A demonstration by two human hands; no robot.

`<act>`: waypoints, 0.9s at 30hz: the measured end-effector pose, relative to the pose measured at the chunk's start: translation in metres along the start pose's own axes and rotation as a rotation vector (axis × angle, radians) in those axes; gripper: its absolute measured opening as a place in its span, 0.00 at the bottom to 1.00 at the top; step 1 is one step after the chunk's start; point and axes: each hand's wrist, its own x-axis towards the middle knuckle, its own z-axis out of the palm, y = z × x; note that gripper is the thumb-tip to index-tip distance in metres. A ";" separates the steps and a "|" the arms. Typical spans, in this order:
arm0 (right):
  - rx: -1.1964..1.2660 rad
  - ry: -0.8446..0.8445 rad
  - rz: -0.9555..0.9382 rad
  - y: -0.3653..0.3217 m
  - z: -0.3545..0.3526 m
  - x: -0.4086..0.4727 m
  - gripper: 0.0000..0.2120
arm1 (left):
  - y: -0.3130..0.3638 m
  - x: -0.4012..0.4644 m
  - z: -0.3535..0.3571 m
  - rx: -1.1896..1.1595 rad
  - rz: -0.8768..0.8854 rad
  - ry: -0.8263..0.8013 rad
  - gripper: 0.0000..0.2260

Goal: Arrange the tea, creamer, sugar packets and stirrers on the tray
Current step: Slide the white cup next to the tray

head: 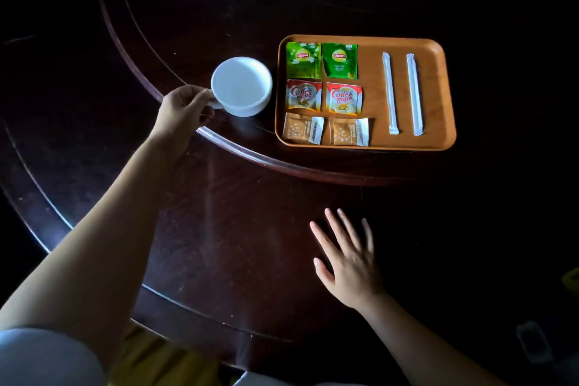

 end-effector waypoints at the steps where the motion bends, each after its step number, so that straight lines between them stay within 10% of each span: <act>1: -0.003 -0.002 0.000 0.000 0.000 0.000 0.30 | 0.001 0.003 0.002 -0.014 -0.010 -0.011 0.09; 27: -0.039 -0.006 0.005 0.000 0.000 0.001 0.30 | -0.004 0.025 0.013 -0.189 -0.007 0.019 0.07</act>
